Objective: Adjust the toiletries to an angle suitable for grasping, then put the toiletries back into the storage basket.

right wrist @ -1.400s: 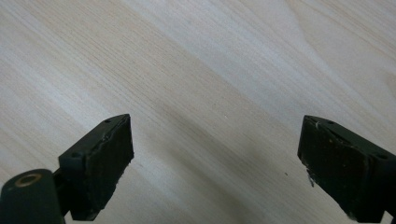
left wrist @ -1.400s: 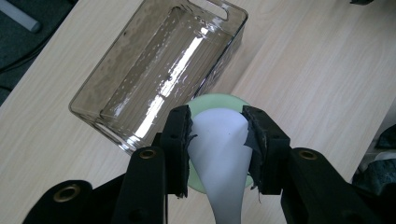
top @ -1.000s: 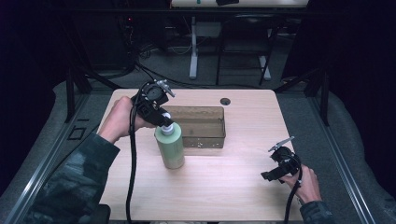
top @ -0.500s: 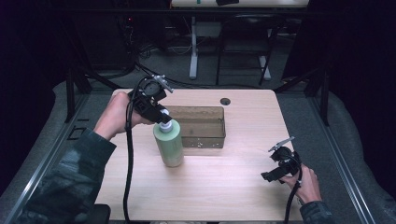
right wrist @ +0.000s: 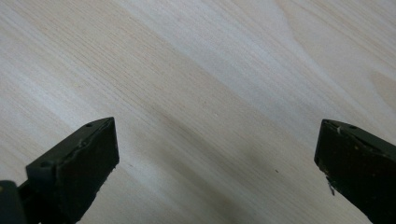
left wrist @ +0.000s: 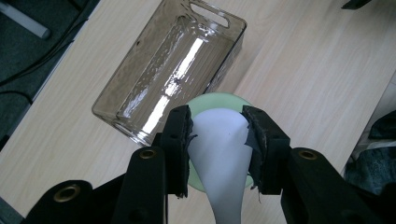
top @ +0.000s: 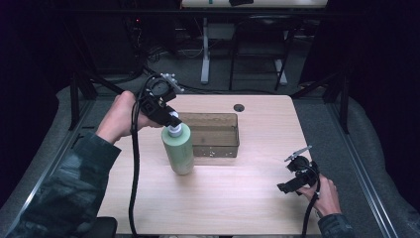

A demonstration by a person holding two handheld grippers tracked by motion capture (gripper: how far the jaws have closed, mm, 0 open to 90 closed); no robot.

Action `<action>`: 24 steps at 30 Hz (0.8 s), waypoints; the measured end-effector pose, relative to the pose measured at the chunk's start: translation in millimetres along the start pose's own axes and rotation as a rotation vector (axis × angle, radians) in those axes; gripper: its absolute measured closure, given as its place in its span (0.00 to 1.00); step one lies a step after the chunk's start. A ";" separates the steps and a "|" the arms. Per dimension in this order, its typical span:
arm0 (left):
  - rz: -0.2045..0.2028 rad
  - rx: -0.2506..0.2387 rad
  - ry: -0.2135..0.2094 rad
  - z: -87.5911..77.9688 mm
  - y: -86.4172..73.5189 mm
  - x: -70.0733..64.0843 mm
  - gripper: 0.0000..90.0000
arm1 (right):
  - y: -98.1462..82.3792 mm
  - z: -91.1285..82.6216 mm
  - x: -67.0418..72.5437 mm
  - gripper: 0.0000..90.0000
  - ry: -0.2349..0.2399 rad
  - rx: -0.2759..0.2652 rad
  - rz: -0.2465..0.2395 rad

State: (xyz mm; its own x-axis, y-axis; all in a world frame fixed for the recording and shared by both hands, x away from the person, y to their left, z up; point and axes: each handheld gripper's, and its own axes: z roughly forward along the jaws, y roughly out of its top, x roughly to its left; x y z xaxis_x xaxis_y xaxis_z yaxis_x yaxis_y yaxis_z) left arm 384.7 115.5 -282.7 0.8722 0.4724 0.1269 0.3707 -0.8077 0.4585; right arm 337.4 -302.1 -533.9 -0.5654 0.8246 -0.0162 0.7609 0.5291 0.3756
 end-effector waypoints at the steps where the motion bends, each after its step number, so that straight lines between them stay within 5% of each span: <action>1: 0.003 0.000 0.001 -0.8 0.6 0.3 0.70 | 0.0 0.0 0.0 0.00 0.000 0.000 0.000; 24: 0.035 0.007 0.015 -21.6 14.7 -0.3 0.70 | 0.0 -0.4 -0.1 0.00 0.007 -0.003 0.012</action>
State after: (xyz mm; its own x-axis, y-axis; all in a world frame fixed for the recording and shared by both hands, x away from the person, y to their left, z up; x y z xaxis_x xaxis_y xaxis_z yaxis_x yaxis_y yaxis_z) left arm 382.9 111.2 -257.0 0.8798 0.4491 0.1560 0.3423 -0.8261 0.4477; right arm 337.3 -302.2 -533.6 -0.5585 0.8295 -0.0054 0.7667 0.5186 0.3785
